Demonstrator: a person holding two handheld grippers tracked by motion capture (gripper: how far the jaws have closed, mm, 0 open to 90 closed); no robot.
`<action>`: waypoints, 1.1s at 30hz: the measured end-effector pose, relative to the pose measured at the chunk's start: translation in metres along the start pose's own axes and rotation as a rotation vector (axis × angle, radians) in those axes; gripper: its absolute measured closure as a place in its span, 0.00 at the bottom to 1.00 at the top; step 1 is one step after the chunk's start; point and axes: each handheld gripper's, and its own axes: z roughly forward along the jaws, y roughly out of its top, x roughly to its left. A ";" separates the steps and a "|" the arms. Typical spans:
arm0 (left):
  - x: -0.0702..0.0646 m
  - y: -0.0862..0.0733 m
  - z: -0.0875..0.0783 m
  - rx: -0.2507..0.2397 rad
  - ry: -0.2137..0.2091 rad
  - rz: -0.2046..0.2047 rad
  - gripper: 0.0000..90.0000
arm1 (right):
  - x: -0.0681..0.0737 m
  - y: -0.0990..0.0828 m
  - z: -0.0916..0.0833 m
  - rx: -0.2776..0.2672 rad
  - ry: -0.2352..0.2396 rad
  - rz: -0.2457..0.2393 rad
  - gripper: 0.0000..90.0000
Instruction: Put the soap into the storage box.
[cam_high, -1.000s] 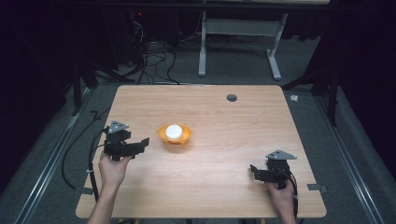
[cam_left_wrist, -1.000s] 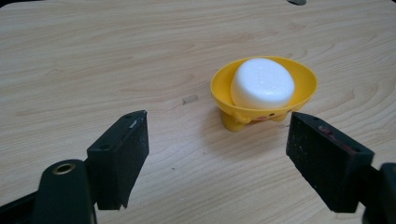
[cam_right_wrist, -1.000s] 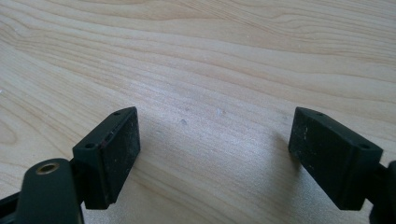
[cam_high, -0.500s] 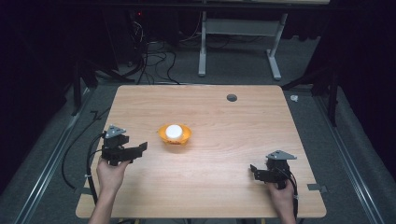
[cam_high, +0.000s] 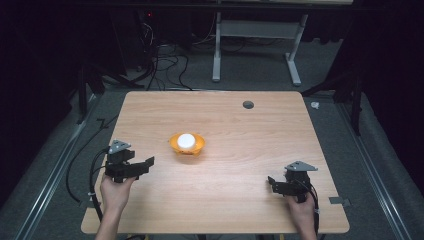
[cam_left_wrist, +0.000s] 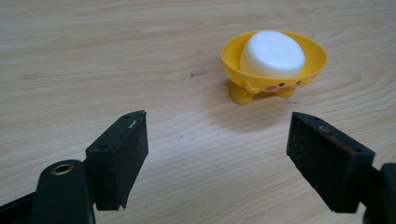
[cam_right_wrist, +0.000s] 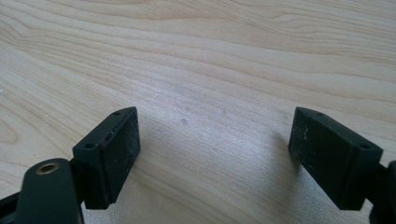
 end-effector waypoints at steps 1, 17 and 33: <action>0.001 -0.001 0.000 0.001 0.000 0.001 0.23 | 0.000 0.000 0.000 0.000 0.000 0.000 0.19; 0.006 -0.013 -0.001 -0.003 -0.007 -0.025 0.23 | 0.000 0.000 0.000 0.001 0.000 -0.002 0.19; 0.007 -0.026 0.001 0.004 -0.032 -0.069 0.23 | 0.000 0.000 0.000 0.000 -0.001 0.000 0.20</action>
